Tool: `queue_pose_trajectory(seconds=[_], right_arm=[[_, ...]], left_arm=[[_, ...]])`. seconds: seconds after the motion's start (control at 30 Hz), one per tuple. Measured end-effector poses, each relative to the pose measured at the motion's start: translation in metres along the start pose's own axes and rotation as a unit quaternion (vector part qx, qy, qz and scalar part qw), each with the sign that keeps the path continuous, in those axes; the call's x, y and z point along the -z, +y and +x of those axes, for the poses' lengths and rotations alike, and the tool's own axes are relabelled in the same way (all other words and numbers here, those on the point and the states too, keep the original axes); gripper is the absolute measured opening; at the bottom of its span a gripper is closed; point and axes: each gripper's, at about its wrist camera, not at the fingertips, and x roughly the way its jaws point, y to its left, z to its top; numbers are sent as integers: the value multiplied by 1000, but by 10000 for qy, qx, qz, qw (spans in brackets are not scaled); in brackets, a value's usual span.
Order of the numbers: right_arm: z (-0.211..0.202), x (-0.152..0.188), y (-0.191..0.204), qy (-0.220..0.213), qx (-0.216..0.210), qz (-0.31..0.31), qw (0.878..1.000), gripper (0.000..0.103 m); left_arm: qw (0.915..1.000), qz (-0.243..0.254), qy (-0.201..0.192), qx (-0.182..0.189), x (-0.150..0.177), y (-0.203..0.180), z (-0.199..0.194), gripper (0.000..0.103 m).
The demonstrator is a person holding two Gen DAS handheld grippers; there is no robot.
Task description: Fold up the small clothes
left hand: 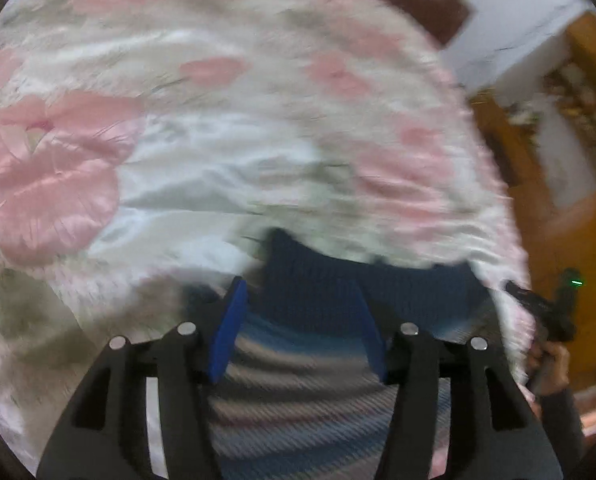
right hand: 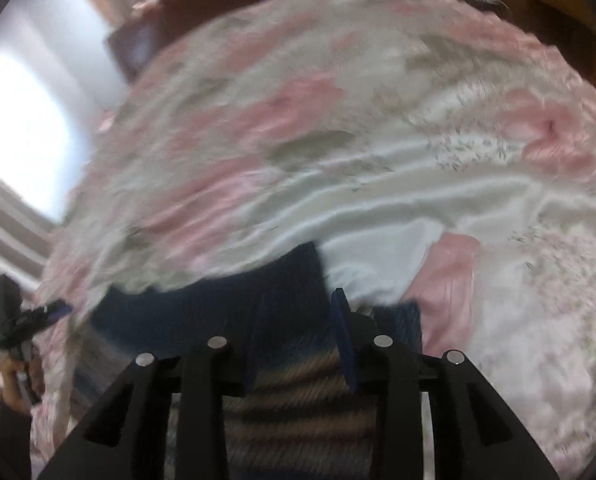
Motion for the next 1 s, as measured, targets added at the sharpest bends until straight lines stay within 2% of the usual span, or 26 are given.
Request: queue_pose_trajectory(seconds=[0.07, 0.1, 0.17, 0.2, 0.27, 0.3, 0.33, 0.37, 0.4, 0.43, 0.5, 0.57, 0.63, 0.7, 0.73, 0.77, 0.8, 0.83, 0.9, 1.0], right_arm=[[-11, 20, 5, 182, -207, -42, 9996, 31], [-12, 36, 5, 340, -162, -79, 9993, 31], [-8, 54, -1, 512, -99, -61, 9986, 31], [-3, 62, -7, 629, 21, -5, 9980, 29], [7, 71, -25, 768, 120, 222, 9967, 15], [10, 72, -33, 817, 195, 264, 9961, 3], [12, 73, -38, 820, 229, 286, 9960, 0], [9, 72, -39, 816, 212, 322, 9959, 0], [0, 70, -38, 724, 170, 439, 9963, 7], [-11, 72, -35, 626, 81, 466, 9969, 16], [-39, 83, -18, 381, -324, 377, 9980, 17], [-52, 103, -6, 407, -595, 254, 9971, 17], [-52, 131, -3, 551, -503, 166, 9971, 17], [-41, 153, -19, 716, -216, 330, 9967, 11], [-36, 159, -29, 774, -186, 505, 9956, 0], [-32, 163, -41, 764, -160, 629, 9950, 0], [-31, 164, -45, 730, -214, 742, 9943, 0], [-30, 163, -50, 705, -293, 886, 9931, 0], [-36, 162, -46, 599, -247, 1050, 9924, 0], [-45, 167, -39, 505, -25, 1060, 9931, 1]], left_arm=[[9986, 79, 33, 513, 25, -11, -15, 56], [9976, 93, 136, 670, 37, -14, -15, 56], [9973, 73, 381, 618, 64, -10, -4, 53], [9971, 14, 544, 533, 74, -4, 4, 48], [9962, -288, 769, 301, 91, 16, 21, 45], [9958, -357, 824, 161, 97, 25, 28, 34], [9959, -396, 809, 98, 98, 29, 29, 27], [9954, -546, 764, 176, 99, 36, 26, 27], [9949, -712, 661, 264, 98, 39, 17, 28], [9949, -778, 537, 365, 100, 39, 7, 36], [9957, -604, 324, 623, 109, 27, -16, 41], [9954, -298, 276, 872, 135, 11, -36, 44], [9957, -151, 489, 774, 162, 6, -35, 43], [9959, -189, 746, 469, 179, 17, -21, 39], [9952, -341, 790, 475, 183, 26, -17, 32], [9942, -480, 830, 494, 186, 35, -13, 28], [9939, -571, 809, 482, 187, 42, -11, 15], [9927, -784, 760, 508, 188, 52, -12, 10], [9892, -1143, 655, 648, 192, 62, -18, 10], [9888, -1233, 554, 627, 199, 65, -32, 22]])
